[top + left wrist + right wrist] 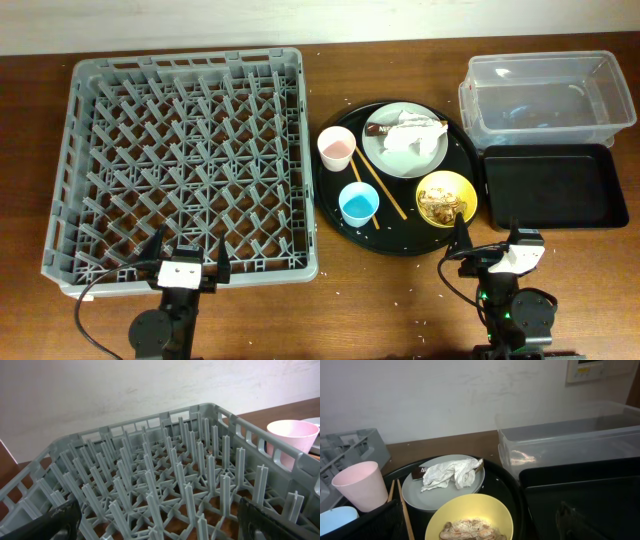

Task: Sort waste into correct bins and load items into the dishwasher rack
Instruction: 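Reach the right gripper to the yellow bowl and grasp its rim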

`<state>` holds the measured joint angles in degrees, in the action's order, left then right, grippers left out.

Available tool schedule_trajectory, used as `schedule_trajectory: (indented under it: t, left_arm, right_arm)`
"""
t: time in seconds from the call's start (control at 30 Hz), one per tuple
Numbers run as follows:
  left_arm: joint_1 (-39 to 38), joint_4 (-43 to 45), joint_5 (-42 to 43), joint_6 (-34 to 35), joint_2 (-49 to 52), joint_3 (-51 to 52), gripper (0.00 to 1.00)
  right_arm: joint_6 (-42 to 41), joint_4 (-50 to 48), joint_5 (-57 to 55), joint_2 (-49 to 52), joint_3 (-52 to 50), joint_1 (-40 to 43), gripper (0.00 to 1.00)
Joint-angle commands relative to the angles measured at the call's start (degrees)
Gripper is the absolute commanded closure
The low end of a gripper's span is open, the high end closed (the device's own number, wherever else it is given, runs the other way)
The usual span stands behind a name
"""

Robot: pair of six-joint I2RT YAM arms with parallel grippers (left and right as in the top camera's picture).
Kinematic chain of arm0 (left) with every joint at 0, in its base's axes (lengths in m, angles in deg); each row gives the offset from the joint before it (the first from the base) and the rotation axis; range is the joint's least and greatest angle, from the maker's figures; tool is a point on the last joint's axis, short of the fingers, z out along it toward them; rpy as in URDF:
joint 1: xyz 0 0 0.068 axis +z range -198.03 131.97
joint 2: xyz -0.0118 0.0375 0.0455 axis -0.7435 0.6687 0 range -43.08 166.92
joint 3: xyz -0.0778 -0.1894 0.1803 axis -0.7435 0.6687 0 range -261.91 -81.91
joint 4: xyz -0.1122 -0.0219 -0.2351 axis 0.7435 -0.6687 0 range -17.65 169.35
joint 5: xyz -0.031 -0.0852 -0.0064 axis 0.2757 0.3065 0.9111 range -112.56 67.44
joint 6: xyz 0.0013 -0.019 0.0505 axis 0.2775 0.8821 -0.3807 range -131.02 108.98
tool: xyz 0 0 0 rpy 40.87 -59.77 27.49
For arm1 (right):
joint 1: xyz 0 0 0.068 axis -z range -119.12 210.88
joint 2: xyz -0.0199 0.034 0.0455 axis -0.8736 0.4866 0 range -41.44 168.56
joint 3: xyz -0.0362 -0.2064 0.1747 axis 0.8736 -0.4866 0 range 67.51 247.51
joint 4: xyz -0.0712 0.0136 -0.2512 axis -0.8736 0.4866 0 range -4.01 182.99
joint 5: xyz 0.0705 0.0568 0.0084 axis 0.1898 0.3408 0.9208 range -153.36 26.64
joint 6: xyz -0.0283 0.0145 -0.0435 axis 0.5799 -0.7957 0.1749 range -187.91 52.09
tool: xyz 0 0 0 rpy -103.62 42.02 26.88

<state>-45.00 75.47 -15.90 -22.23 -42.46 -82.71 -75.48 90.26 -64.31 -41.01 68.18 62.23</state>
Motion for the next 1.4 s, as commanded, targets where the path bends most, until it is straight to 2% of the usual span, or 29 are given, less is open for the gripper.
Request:
schedule_trajectory:
  t: [0.0,0.63,0.7,0.87,0.97,1.0,1.03,1.1,1.13,1.2,1.23,1.3,1.37]
  left_arm:
    - [-0.35,-0.15,-0.24,-0.9,0.7,0.26,0.01]
    - [-0.35,-0.15,-0.24,-0.87,0.7,0.26,0.01]
    - [-0.35,-0.74,-4.17,-0.92,0.7,0.26,0.01]
    - [-0.35,-0.59,-4.74,-0.9,0.7,0.26,0.01]
    - [-0.35,0.87,-3.15,-0.9,0.7,0.26,0.01]
    - [-0.35,2.71,-0.28,-0.9,0.7,0.26,0.01]
    - [-0.35,8.24,4.83,-0.85,0.7,-0.76,0.01]
    - [-0.35,4.44,5.07,2.05,2.62,-8.46,0.01]
    - [-0.35,-3.65,5.11,2.14,8.0,-18.16,0.01]
    - [-0.35,-12.81,5.18,2.84,16.81,-29.83,0.01]
    - [-0.35,-17.97,5.22,4.59,22.43,-36.46,0.01]
    - [-0.35,-25.42,8.09,4.94,32.61,-47.84,0.01]
    - [-0.35,-30.71,11.45,4.94,42.38,-58.62,0.01]
  right_arm:
    - [-0.39,0.31,0.35,0.33,-0.35,-0.24,0.02]
    - [-0.39,0.31,0.35,0.33,-0.35,-0.24,0.02]
    - [-0.39,0.26,0.33,0.33,-0.35,-0.24,0.02]
    - [-0.39,0.28,0.79,0.33,-0.35,-0.2,0.02]
    - [-0.42,-1.55,9.84,0.33,-0.26,-0.2,0.02]
    - [-0.42,-1.38,12.85,0.33,2.89,-0.2,0.01]
    - [-0.39,0.96,12.81,1.36,8.17,-0.2,0.02]
    - [-0.37,8.15,12.83,10.23,20.44,-0.2,0.02]
    - [-0.33,14.67,13.0,21.24,31.93,-0.2,0.01]
    - [-0.2,24.98,13.03,36.26,48.68,-0.2,0.02]
    - [-0.17,33.92,12.98,46.77,61.55,-0.2,0.02]
    - [-0.26,45.44,13.11,59.1,77.68,-0.2,0.02]
    - [-0.37,54.95,17.57,67.73,88.89,-0.2,0.02]
